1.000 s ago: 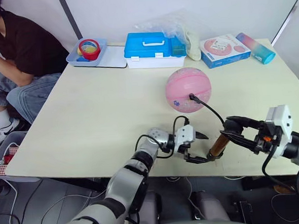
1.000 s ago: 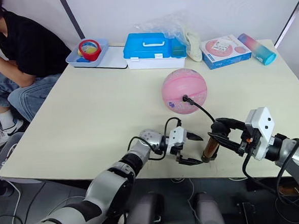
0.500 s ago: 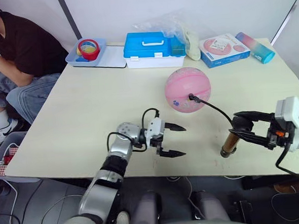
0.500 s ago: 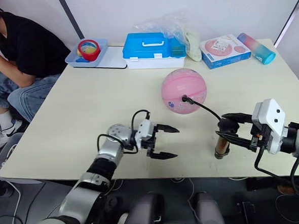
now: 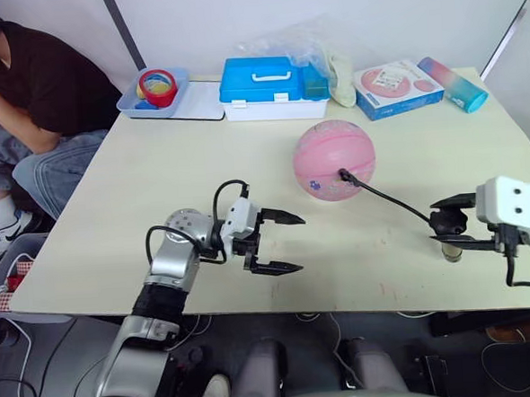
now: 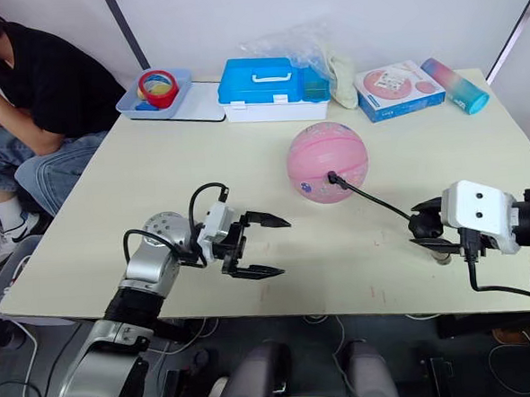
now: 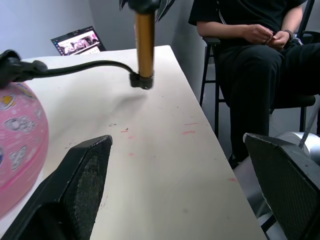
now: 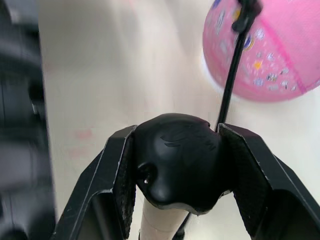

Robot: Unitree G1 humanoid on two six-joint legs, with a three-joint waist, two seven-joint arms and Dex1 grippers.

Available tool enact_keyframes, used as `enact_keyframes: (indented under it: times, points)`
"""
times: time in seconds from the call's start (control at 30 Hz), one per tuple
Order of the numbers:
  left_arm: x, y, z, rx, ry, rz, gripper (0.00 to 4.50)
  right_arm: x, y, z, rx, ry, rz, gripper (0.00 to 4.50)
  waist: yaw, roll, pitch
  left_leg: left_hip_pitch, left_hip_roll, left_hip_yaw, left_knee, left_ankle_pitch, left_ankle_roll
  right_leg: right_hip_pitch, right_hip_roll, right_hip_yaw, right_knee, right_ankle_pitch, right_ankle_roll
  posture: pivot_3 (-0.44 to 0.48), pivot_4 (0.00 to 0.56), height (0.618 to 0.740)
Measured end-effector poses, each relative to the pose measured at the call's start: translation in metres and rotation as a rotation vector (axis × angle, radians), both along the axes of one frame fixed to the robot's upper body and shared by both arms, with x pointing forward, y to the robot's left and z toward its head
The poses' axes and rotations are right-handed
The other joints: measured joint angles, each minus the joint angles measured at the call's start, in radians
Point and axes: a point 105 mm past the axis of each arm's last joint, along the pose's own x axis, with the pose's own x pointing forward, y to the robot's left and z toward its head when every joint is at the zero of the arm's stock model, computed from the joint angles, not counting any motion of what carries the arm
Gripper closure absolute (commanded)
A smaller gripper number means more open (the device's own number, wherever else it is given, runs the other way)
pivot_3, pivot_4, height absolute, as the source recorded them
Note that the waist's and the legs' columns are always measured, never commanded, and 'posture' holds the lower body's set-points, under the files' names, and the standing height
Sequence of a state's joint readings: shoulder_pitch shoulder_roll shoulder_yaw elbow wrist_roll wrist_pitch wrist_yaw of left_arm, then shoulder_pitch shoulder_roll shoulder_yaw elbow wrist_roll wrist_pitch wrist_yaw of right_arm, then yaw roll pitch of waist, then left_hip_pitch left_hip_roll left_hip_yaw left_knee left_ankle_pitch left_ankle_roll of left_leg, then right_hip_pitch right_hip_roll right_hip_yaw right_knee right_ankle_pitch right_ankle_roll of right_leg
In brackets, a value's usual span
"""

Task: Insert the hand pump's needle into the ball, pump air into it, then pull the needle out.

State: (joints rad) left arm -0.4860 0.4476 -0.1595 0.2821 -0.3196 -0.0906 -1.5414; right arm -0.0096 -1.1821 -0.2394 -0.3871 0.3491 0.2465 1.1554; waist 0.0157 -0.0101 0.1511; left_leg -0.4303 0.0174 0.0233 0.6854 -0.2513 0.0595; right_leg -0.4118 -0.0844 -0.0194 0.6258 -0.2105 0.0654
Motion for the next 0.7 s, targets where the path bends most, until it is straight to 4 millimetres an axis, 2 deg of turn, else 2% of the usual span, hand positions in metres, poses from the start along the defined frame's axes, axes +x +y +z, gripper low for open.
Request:
enact_keyframes:
  times: [0.2, 0.43, 0.7]
  points:
    - [-0.004, 0.001, 0.001, -0.021, 0.006, 0.017, 0.00, 0.012, 0.002, -0.016, -0.183, 0.016, 0.116, 2.47, 0.000, 0.002, 0.001, 0.000, 0.000, 0.001, 0.000, 0.000, 0.000, -0.001, 0.000, 0.000, 0.000, 0.000, 0.000, 0.000, 0.150, 0.740]
    - [-0.007, 0.003, -0.002, -0.035, 0.023, 0.056, 0.00, 0.024, -0.013, -0.028, -0.376, 0.033, 0.172, 2.47, 0.001, 0.004, 0.003, 0.000, 0.000, 0.001, 0.000, 0.000, 0.000, -0.001, 0.000, 0.001, 0.000, 0.000, 0.000, 0.000, 0.150, 0.740]
    - [-0.006, 0.005, 0.001, -0.033, 0.009, 0.072, 0.00, 0.036, 0.008, -0.053, -0.401, 0.042, 0.281, 2.47, -0.001, 0.005, 0.004, 0.001, -0.003, 0.002, 0.000, 0.001, -0.001, -0.001, 0.002, 0.003, 0.001, 0.000, 0.000, 0.000, 0.150, 0.740]
